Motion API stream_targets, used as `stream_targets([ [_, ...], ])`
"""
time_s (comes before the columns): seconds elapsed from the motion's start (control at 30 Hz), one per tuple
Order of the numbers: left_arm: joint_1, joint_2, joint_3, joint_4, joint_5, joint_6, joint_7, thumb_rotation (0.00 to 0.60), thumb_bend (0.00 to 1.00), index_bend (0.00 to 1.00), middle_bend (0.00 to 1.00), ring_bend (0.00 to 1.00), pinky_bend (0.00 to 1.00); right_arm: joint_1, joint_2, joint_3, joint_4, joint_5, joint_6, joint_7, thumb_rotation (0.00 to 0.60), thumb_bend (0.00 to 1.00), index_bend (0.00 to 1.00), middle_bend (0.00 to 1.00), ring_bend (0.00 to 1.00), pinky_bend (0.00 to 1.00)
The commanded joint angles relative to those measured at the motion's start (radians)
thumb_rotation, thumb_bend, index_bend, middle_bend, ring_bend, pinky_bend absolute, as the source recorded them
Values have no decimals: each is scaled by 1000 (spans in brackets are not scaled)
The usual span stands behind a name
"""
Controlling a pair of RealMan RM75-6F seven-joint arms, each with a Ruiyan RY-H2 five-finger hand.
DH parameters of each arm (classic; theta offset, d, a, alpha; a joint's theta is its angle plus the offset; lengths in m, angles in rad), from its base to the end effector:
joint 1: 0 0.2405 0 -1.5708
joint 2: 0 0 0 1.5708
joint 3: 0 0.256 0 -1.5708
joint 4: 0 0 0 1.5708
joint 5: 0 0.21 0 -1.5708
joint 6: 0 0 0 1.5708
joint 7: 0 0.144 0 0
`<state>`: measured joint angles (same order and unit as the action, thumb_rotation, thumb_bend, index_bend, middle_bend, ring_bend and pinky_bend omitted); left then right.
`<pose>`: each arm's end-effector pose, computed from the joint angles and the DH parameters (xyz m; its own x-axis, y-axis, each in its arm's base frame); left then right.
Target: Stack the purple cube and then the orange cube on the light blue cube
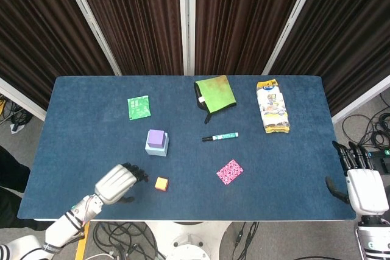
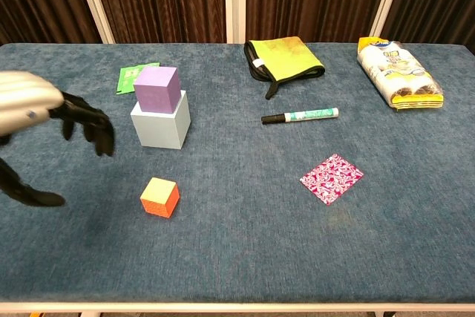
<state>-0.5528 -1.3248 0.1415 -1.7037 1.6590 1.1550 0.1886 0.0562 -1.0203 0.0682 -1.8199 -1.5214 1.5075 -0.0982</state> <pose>-0.1819 0.2211 0.0197 0.5258 0.2686 0.8071 0.7229 -0.6412 -0.2575 -0.2753 -0.1735 0.1761 0.3860 0.0214 0.9223 -0.9221 -0.0192 0.3864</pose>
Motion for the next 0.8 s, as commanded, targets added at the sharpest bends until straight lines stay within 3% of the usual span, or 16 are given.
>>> stream_targets([
  [0.03, -11, -81, -29, 65, 13, -27, 11, 600, 138, 457, 525, 408, 462, 0, 1, -1, 2, 0, -1, 3, 600, 271, 20, 139, 0, 0],
  [0.27, -29, -166, -69, 137, -19, -71, 28, 600, 146, 440, 497, 409, 464, 5, 2, 0, 3, 3, -8, 6, 600, 272, 20, 140, 0, 0],
  [0.8, -34, -271, -92, 241, -52, -99, 76, 600, 178, 430, 495, 408, 472, 7, 7, 2, -2, 10, -12, 11, 600, 272, 20, 145, 0, 0],
])
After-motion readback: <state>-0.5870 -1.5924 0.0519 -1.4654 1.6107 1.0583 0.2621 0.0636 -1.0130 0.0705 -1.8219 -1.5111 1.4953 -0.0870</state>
